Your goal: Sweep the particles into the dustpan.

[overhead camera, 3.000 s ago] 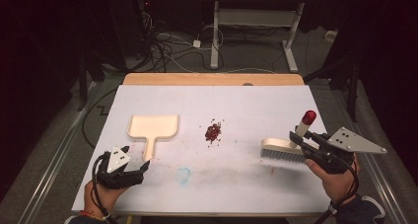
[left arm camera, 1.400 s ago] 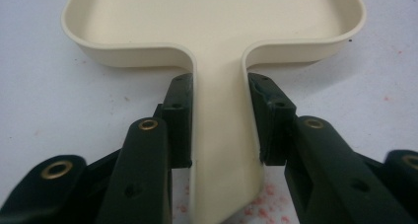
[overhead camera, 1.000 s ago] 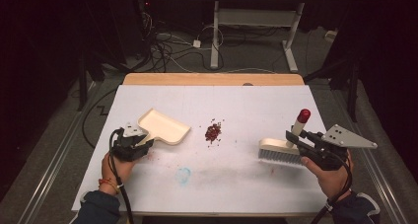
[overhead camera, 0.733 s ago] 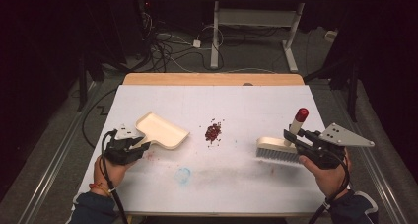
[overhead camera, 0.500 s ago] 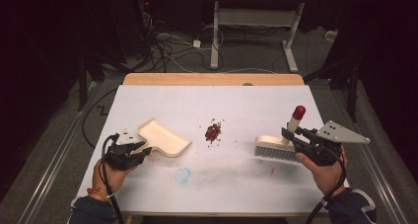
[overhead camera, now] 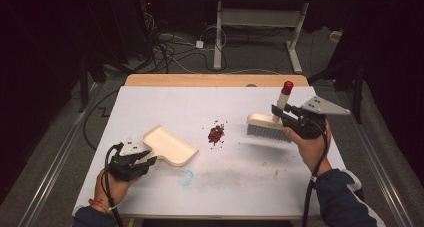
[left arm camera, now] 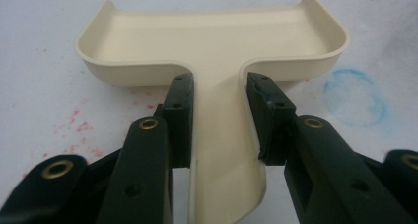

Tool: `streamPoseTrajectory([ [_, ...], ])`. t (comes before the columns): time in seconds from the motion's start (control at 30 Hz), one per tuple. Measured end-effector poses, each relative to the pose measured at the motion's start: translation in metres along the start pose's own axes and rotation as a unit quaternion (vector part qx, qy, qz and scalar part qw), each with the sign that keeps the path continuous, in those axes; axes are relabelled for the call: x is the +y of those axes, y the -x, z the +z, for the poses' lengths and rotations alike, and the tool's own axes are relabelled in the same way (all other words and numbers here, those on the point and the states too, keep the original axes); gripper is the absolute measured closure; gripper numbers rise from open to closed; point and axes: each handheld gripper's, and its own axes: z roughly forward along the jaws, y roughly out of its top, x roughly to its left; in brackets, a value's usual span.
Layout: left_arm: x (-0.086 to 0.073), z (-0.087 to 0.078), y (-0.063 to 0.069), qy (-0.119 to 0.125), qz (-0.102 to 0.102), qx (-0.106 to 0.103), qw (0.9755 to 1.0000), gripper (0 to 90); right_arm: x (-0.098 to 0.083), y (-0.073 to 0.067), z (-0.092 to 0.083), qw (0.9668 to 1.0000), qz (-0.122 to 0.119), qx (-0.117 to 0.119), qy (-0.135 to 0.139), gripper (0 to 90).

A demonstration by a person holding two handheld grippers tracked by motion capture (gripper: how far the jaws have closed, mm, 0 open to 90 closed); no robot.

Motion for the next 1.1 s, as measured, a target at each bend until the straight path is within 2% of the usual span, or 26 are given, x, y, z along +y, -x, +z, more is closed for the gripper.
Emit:
streamPoseTrajectory([
  [0.03, 0.000, 0.000, 0.002, -0.002, 0.002, -0.001, 1.0000, 63.5, 0.000, 0.000, 0.000, 1.0000, 0.000, 0.000, 0.000, 70.2],
  [0.1, -0.001, -0.001, 0.007, -0.003, 0.005, -0.004, 1.0000, 63.5, 0.005, 0.002, 0.019, 1.0000, 0.003, -0.003, -0.005, 70.2],
  [0.13, -0.002, -0.002, 0.009, -0.003, 0.006, -0.006, 1.0000, 63.6, 0.008, 0.005, 0.036, 0.9998, 0.021, 0.001, -0.005, 70.2],
  [0.17, -0.003, -0.002, 0.010, -0.003, 0.007, -0.008, 0.9999, 63.6, 0.008, 0.005, 0.036, 0.9998, 0.021, 0.001, -0.005, 70.2],
  [0.2, -0.003, -0.002, 0.012, -0.002, 0.007, -0.011, 0.9999, 63.5, 0.011, 0.006, 0.050, 0.9994, 0.033, -0.001, -0.011, 70.3],
  [0.23, -0.003, -0.001, 0.014, -0.002, 0.009, -0.012, 0.9999, 63.5, 0.012, 0.005, 0.058, 0.9994, 0.032, -0.007, -0.013, 70.3],
  [0.27, -0.003, -0.001, 0.016, -0.002, 0.012, -0.011, 0.9999, 63.5, 0.012, 0.005, 0.058, 0.9994, 0.032, -0.007, -0.013, 70.3],
  [0.43, -0.003, 0.002, 0.020, 0.001, 0.014, -0.016, 0.9998, 63.5, 0.016, 0.000, 0.096, 0.9988, 0.033, -0.027, -0.023, 70.2],
  [0.5, -0.003, 0.003, 0.022, 0.000, 0.015, -0.018, 0.9997, 63.5, 0.016, -0.003, 0.115, 0.9984, 0.043, -0.029, -0.024, 70.3],
  [0.53, -0.003, 0.004, 0.022, 0.001, 0.014, -0.019, 0.9997, 63.5, 0.016, -0.003, 0.115, 0.9984, 0.043, -0.029, -0.024, 70.3],
  [0.57, -0.003, 0.005, 0.023, 0.002, 0.015, -0.019, 0.9997, 63.5, 0.017, -0.006, 0.126, 0.9980, 0.042, -0.039, -0.027, 70.2],
  [0.6, -0.003, 0.006, 0.024, 0.003, 0.016, -0.020, 0.9997, 63.5, 0.017, -0.006, 0.126, 0.9980, 0.042, -0.039, -0.027, 70.2],
  [0.63, -0.003, 0.007, 0.025, 0.004, 0.014, -0.022, 0.9997, 63.5, 0.018, -0.011, 0.136, 0.9977, 0.034, -0.049, -0.031, 70.3],
  [0.67, -0.002, 0.009, 0.026, 0.006, 0.013, -0.023, 0.9996, 63.5, 0.018, -0.011, 0.136, 0.9977, 0.034, -0.049, -0.031, 70.3],
  [0.77, 0.000, 0.013, 0.030, 0.009, 0.018, -0.025, 0.9995, 63.5, 0.016, -0.018, 0.150, 0.9971, 0.020, -0.061, -0.040, 70.3],
  [0.87, 0.002, 0.015, 0.033, 0.009, 0.025, -0.026, 0.9993, 63.5, 0.013, -0.023, 0.156, 0.9973, 0.032, -0.057, -0.034, 70.3],
  [0.9, 0.003, 0.017, 0.035, 0.011, 0.020, -0.029, 0.9993, 63.4, 0.012, -0.031, 0.155, 0.9979, 0.024, -0.051, -0.033, 70.2],
  [1.0, 0.005, 0.020, 0.039, 0.010, 0.027, -0.030, 0.9991, 63.4, 0.011, -0.038, 0.152, 0.9981, 0.019, -0.048, -0.032, 70.2],
  [1.07, 0.006, 0.023, 0.041, 0.008, 0.022, -0.034, 0.9992, 63.4, 0.008, -0.048, 0.147, 0.9985, 0.005, -0.048, -0.027, 70.2],
  [1.1, 0.007, 0.025, 0.041, 0.008, 0.019, -0.034, 0.9992, 63.4, 0.006, -0.054, 0.142, 0.9990, 0.009, -0.038, -0.023, 70.2],
])
